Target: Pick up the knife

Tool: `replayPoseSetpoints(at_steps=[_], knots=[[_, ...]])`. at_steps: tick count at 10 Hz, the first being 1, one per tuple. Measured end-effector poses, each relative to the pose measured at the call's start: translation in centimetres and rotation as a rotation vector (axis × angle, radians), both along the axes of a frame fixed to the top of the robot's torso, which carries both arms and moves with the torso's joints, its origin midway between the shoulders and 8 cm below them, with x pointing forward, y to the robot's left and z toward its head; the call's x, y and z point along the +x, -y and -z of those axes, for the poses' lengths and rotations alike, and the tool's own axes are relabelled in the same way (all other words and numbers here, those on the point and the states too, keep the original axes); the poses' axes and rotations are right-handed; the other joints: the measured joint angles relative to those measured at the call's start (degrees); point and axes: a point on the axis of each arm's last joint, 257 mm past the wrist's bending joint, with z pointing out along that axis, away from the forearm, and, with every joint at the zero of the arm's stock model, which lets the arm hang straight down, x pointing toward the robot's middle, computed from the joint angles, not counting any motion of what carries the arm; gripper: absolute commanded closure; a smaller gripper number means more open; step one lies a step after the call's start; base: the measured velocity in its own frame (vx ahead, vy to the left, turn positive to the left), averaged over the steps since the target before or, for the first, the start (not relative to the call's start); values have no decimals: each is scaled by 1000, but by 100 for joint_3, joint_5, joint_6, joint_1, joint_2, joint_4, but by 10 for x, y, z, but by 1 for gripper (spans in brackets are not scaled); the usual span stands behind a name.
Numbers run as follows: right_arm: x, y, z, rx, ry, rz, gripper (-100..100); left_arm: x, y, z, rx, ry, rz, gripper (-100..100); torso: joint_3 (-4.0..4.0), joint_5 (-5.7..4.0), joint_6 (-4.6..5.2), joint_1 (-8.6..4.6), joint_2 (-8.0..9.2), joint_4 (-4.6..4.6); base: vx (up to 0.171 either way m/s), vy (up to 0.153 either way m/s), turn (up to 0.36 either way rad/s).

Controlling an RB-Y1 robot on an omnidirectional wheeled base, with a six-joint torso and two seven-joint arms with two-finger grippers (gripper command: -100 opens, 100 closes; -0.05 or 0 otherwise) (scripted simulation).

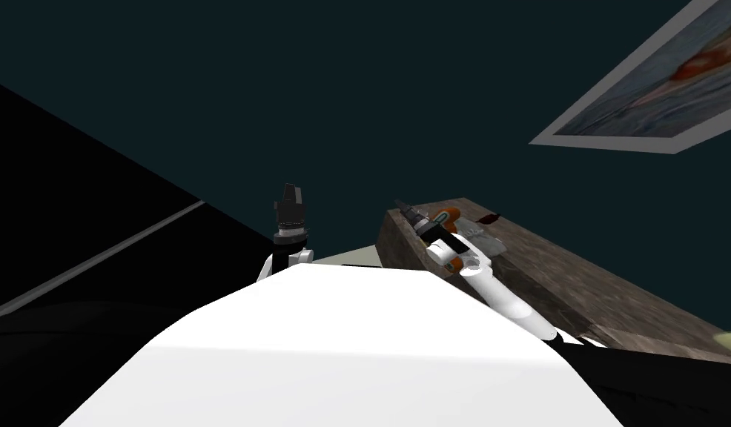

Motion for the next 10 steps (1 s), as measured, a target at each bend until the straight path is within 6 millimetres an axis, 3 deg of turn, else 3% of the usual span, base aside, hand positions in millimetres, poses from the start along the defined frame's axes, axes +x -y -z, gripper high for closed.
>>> replayPoseSetpoints(at_steps=[6, 10], knots=[[0, 9, 54, -209, -176, -29, -100, 0, 0, 0, 0, 0, 0, 0, 1, -2, 2, -7, 2, 0, 41, -20, 108], [-10, 30, 92, -351, -304, -38, -100, 0, 0, 0, 0, 0, 0, 0, 2, -3, 3, -13, 3, 1, 38, -36, 99]])
